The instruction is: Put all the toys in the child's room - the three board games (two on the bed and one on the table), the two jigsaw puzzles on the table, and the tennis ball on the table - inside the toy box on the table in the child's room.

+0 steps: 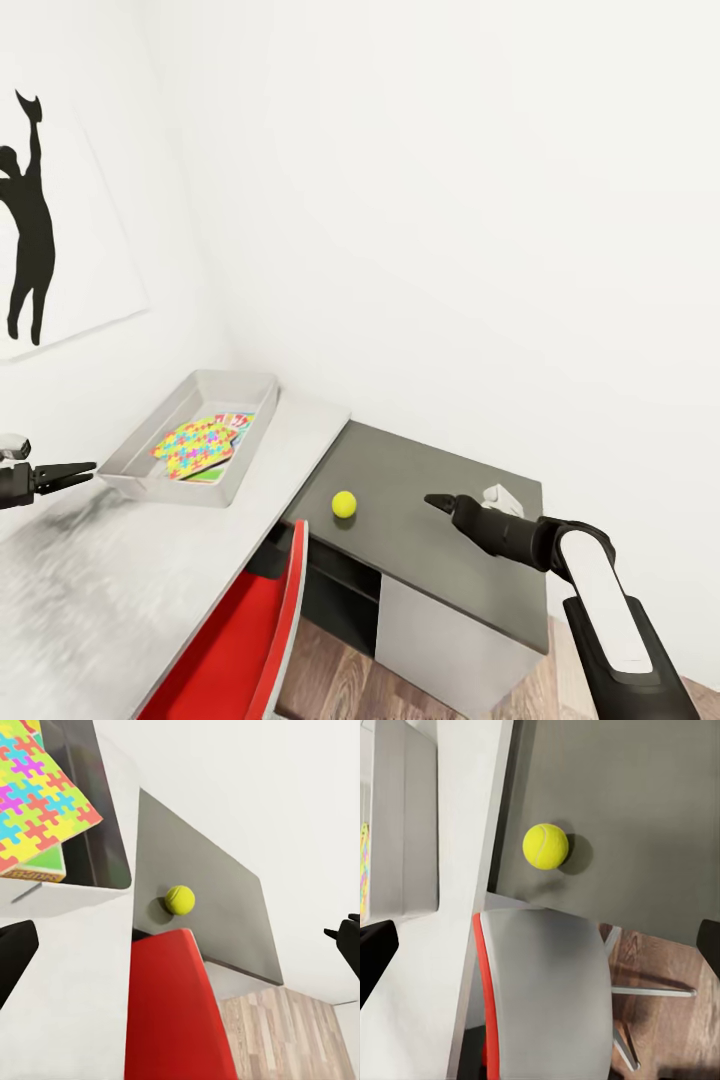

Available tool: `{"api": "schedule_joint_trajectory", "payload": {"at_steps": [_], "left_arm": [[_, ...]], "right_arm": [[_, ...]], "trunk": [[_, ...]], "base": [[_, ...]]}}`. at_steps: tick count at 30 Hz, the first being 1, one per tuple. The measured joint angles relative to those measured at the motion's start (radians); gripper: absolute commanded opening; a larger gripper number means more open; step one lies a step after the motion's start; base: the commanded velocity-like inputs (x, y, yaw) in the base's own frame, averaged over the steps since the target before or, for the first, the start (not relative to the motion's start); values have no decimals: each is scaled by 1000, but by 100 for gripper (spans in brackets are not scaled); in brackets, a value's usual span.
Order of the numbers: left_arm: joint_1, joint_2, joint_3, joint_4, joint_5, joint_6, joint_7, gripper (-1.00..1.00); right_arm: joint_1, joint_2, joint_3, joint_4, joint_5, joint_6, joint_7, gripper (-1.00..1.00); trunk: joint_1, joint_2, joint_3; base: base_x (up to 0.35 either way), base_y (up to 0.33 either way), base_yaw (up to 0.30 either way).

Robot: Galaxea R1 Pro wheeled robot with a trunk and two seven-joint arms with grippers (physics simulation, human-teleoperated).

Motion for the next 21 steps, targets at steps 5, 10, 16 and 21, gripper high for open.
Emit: {"api": "schedule_joint_trajectory", "payload": {"at_steps": [5, 10, 16, 21], "left_arm": [[0, 0, 0, 0, 0, 0, 0, 100], [0, 0, 0, 0, 0, 0, 0, 100], [0, 0, 0, 0, 0, 0, 0, 100], [0, -1, 0, 0, 0, 0, 0, 100]], "right_arm": [[0, 1, 0, 1, 0, -1, 0, 100], [0, 1, 0, 2, 0, -1, 0, 100], [0, 0, -1, 3, 0, -1, 1, 100], [0, 0, 0, 4, 0, -2, 1, 100]], "trunk": [[0, 0, 0], [0, 0, 0], [0, 0, 0], [0, 0, 1]], "base": [[-103, 0, 0], [-69, 0, 0], [-12, 0, -3], [-32, 0, -138]]}}
